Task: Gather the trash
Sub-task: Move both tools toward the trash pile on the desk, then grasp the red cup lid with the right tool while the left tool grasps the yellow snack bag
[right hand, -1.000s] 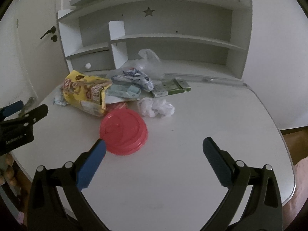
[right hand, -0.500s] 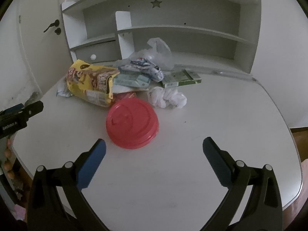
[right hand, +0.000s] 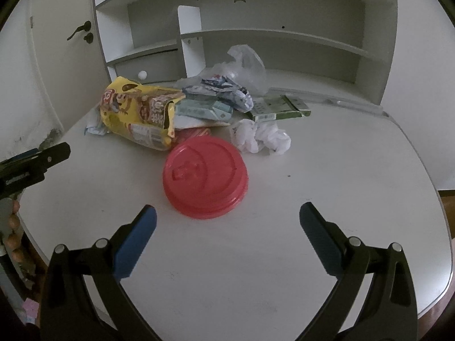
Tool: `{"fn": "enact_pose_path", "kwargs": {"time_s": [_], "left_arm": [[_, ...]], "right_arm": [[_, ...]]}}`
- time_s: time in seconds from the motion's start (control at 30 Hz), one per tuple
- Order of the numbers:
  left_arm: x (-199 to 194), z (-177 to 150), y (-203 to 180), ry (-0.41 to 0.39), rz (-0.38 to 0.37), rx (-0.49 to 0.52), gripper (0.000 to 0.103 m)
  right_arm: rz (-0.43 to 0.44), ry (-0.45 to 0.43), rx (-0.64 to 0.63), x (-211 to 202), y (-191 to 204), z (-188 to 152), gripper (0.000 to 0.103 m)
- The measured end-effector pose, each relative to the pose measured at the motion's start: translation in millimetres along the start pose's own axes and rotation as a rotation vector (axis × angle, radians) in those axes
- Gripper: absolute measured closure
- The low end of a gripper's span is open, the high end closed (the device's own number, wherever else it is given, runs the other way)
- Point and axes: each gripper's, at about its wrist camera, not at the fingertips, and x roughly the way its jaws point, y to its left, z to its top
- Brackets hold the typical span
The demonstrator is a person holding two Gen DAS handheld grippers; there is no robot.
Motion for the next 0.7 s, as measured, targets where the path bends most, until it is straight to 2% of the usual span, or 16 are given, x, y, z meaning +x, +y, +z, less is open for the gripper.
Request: {"fn": "enact_pose_path", "kwargs": {"time_s": [0.17, 0.37, 0.5, 0.63, 0.7], "left_arm": [[8.6, -0.1, -2.6, 0.021, -0.034, -0.008, 0.006], [11.8, 7.0, -10.3, 0.036, -0.14, -0.024, 0.006], [15.9, 17.0, -12.7, 0.028, -0.153, -0.017, 0.006], [26.8, 25.6, -6.6, 0.046, -0.151, -0.017, 0.006], [31.6, 28.7, -5.7, 0.056, -0.151, 0.002, 0.006]], "right_arm": [[0.008, 0.013, 0.002, 7.1, 0.5, -2.6, 0.006], [0.01, 0.047, -0.036, 23.2, 11.0, 2.6, 0.006], [-0.001, 0.096, -0.066, 40.7, 22.7, 12.3, 0.006], [0.0, 0.127, -0.033, 55.0, 20.1, 22.9, 0.006], [-0.003, 0.134, -0.03, 60.6, 18.1, 24.9, 0.015]]}}
